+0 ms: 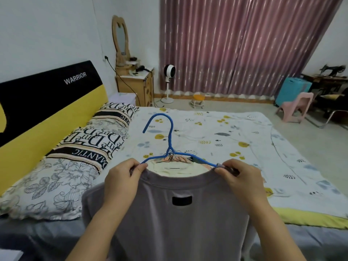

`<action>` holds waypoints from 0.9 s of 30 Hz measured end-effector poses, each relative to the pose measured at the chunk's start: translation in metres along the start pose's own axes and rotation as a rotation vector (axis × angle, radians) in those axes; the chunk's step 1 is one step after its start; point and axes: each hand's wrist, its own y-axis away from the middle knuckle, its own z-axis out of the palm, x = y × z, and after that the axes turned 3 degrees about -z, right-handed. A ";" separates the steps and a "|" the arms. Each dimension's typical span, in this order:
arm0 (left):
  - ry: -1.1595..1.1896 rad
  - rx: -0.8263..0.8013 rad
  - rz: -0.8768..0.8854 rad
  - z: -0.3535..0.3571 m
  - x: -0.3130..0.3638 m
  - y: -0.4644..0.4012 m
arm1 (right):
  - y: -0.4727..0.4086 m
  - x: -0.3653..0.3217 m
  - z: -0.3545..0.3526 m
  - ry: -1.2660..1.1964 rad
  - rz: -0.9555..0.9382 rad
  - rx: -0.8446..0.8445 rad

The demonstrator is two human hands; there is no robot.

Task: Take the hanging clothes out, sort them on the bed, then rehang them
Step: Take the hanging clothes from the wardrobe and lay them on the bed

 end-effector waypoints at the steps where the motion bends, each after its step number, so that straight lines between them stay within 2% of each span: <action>1: 0.009 -0.008 -0.002 0.009 -0.001 -0.011 | -0.011 0.004 0.005 0.002 0.012 -0.008; 10: 0.034 -0.108 -0.034 0.112 -0.046 -0.135 | -0.110 0.056 0.081 0.122 0.112 -0.036; 19: -0.004 -0.244 -0.137 0.242 -0.123 -0.268 | -0.221 0.120 0.201 0.477 0.133 0.026; 22: -0.039 -0.288 -0.190 0.287 -0.157 -0.291 | -0.226 0.155 0.242 0.540 0.199 -0.127; 25: -0.111 -0.363 -0.220 0.326 -0.188 -0.307 | -0.219 0.194 0.285 0.493 0.317 -0.423; 27: -0.180 -0.427 -0.243 0.350 -0.207 -0.312 | -0.214 0.209 0.307 0.514 0.338 -0.543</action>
